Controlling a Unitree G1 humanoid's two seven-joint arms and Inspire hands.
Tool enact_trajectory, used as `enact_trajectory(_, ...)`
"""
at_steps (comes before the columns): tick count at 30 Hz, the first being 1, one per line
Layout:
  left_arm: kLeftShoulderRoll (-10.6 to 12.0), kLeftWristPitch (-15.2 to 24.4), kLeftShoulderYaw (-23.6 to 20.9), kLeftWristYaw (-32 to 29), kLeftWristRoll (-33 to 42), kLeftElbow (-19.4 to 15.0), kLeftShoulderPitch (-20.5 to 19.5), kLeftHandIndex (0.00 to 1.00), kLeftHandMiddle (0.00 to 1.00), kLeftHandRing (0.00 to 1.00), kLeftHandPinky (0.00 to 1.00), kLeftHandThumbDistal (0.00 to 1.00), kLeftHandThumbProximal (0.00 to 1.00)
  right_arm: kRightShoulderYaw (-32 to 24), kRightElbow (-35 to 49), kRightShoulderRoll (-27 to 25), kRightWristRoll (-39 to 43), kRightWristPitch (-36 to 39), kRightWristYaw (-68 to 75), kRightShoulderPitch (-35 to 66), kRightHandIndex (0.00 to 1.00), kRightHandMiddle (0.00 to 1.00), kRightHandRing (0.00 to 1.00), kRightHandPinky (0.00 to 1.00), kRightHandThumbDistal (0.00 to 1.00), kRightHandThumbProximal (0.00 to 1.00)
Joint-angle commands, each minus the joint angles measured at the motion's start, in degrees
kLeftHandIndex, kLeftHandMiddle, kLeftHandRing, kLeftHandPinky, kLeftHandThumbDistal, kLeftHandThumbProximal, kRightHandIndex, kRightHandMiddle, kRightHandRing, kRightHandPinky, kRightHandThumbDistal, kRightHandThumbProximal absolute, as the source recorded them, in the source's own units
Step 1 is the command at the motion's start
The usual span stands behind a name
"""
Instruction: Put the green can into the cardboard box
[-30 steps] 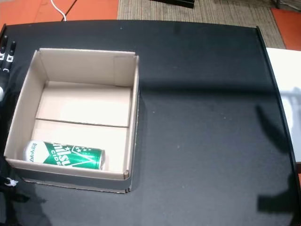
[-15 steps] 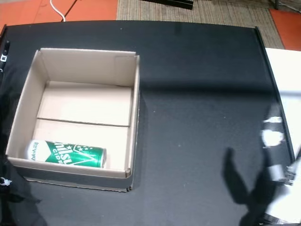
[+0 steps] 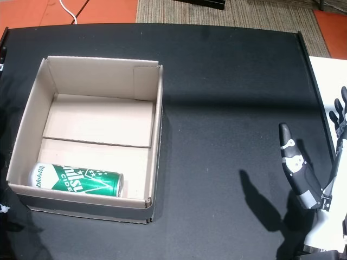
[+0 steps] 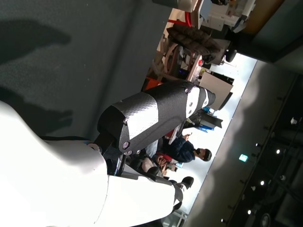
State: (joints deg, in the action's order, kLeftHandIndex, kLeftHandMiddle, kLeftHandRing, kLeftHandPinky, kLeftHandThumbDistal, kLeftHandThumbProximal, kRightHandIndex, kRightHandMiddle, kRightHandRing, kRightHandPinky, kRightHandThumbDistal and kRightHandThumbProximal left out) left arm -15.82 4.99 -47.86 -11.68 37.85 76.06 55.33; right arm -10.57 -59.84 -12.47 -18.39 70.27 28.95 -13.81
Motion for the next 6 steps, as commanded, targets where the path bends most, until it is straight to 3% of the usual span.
enact_trajectory(1, -0.1, -0.2, 0.1, 0.2, -0.5, 0.5, -0.8, 0.45, 0.46, 0.54, 0.8, 0.0, 0.84, 0.0, -1.0, -0.2, 1.7, 0.6, -0.7, -0.4, 0.91, 0.97, 1.0, 1.0, 0.8, 0.44)
enact_trajectory(6, 0.0, -0.3, 0.0, 0.4, -0.3, 0.6, -0.6, 0.43, 0.45, 0.53, 0.78, 0.0, 0.82, 0.5, -1.6, -0.4, 4.2, 1.1, -3.5, -0.8, 0.92, 0.98, 1.0, 1.0, 0.84, 0.44)
